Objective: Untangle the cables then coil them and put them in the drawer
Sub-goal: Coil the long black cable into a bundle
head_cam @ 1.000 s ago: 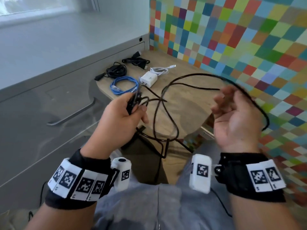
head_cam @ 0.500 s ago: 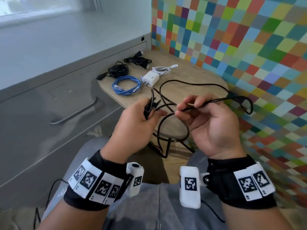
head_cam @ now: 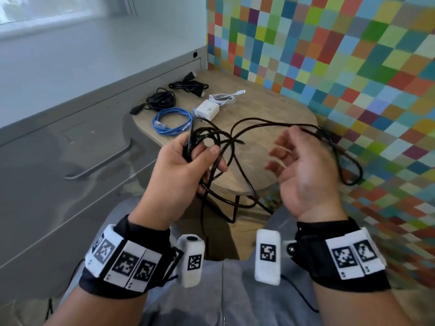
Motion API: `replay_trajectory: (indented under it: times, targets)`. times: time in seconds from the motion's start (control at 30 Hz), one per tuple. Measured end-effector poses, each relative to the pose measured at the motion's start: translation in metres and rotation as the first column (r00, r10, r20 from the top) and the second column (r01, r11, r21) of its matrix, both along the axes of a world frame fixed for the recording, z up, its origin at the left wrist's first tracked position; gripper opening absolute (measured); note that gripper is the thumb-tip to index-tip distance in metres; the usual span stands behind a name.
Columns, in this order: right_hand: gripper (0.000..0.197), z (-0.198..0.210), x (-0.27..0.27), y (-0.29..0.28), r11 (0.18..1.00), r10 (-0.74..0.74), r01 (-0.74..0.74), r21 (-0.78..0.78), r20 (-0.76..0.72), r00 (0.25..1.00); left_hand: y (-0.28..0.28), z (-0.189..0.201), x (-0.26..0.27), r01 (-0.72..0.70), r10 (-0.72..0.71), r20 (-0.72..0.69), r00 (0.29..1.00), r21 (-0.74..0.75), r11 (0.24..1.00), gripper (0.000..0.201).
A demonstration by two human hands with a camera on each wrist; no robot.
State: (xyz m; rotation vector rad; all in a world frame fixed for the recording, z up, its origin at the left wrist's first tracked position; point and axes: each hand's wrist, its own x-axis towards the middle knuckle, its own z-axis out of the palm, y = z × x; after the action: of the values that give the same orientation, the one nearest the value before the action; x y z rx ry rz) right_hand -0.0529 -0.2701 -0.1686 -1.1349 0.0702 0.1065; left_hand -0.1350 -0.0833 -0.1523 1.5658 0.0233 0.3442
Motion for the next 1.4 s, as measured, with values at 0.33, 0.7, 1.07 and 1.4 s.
replay_trajectory:
  times: [0.33, 0.7, 1.07, 1.4]
  targets:
    - [0.016, 0.003, -0.029, 0.03, 0.876, 0.406, -0.248, -0.413, 0.357, 0.841, 0.001, 0.007, -0.001, -0.018, 0.022, -0.009, 1.0, 0.321, 0.947, 0.024]
    - [0.026, 0.016, -0.014, 0.011, 0.974, 0.11, -0.145, 0.175, 0.198, 0.974, 0.014, 0.007, -0.006, 0.34, -0.327, -0.124, 0.937, 0.095, 0.936, 0.035]
    - [0.043, 0.012, -0.007, -0.002, 0.946, 0.291, -0.265, -0.186, 0.13, 0.948, 0.02, 0.004, 0.001, 0.041, -0.041, -0.005, 0.999, 0.159, 0.986, 0.037]
    - [0.022, 0.015, -0.019, 0.014, 0.99, 0.08, -0.107, 0.097, 0.246, 0.966, 0.025, 0.003, -0.004, 0.254, -0.243, -0.082, 0.967, 0.185, 0.949, 0.036]
